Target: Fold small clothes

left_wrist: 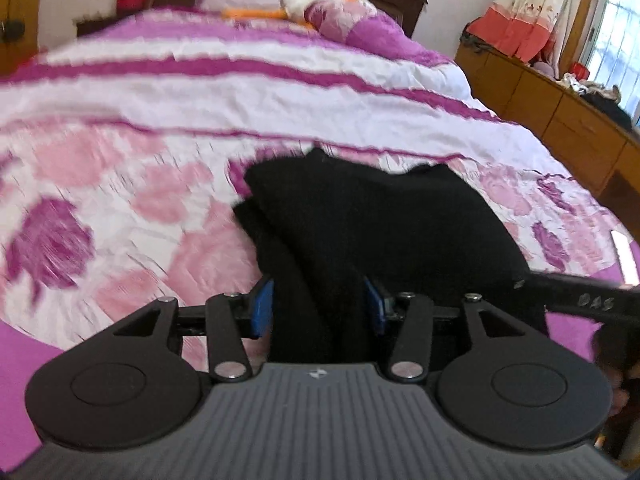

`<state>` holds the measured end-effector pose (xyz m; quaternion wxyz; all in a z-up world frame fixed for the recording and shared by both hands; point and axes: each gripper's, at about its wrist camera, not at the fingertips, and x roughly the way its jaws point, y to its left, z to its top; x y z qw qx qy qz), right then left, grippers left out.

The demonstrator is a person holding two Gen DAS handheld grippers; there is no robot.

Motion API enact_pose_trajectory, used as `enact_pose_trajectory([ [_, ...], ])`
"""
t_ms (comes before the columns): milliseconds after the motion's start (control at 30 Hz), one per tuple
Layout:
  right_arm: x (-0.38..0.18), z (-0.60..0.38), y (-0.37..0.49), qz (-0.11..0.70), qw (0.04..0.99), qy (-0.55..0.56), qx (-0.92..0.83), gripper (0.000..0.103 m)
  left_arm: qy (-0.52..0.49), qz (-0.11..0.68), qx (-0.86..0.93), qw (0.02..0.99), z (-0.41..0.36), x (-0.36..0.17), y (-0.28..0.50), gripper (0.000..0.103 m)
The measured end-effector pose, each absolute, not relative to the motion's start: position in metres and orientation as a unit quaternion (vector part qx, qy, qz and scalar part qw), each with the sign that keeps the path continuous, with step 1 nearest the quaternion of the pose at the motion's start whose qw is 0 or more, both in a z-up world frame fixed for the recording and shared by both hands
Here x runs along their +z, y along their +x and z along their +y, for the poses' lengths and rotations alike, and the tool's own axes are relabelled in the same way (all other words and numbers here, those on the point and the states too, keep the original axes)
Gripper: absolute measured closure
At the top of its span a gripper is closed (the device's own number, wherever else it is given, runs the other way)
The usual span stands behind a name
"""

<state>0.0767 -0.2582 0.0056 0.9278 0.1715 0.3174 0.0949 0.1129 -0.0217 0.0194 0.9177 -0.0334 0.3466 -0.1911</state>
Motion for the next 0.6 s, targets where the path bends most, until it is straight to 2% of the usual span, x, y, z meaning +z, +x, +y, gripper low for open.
enact_pose_trajectory([
  [67,0.014,-0.259,0.069,0.29,0.941,0.157,0.076,0.05,-0.012,0.318,-0.177,0.931,-0.025,0.027,0.108,0.05],
  [133,0.019,-0.258,0.065,0.262,0.954,0.137,0.059,0.057,0.014,0.3,-0.166,0.939,-0.031,0.03,0.107,0.05],
  [167,0.02,-0.255,0.065,0.256,0.957,0.122,0.058,0.076,0.024,0.303,-0.166,0.938,-0.034,0.028,0.109,0.051],
  [200,0.018,-0.252,0.068,0.26,0.957,0.114,0.057,0.088,0.027,0.312,-0.166,0.935,-0.036,0.024,0.114,0.052],
  [400,-0.007,-0.226,0.093,0.285,0.952,0.087,0.071,0.088,0.018,0.352,-0.147,0.924,-0.034,-0.01,0.143,0.054],
  [600,-0.002,-0.218,0.102,0.281,0.951,0.104,0.08,0.087,0.016,0.354,-0.142,0.924,-0.032,-0.004,0.141,0.053],
])
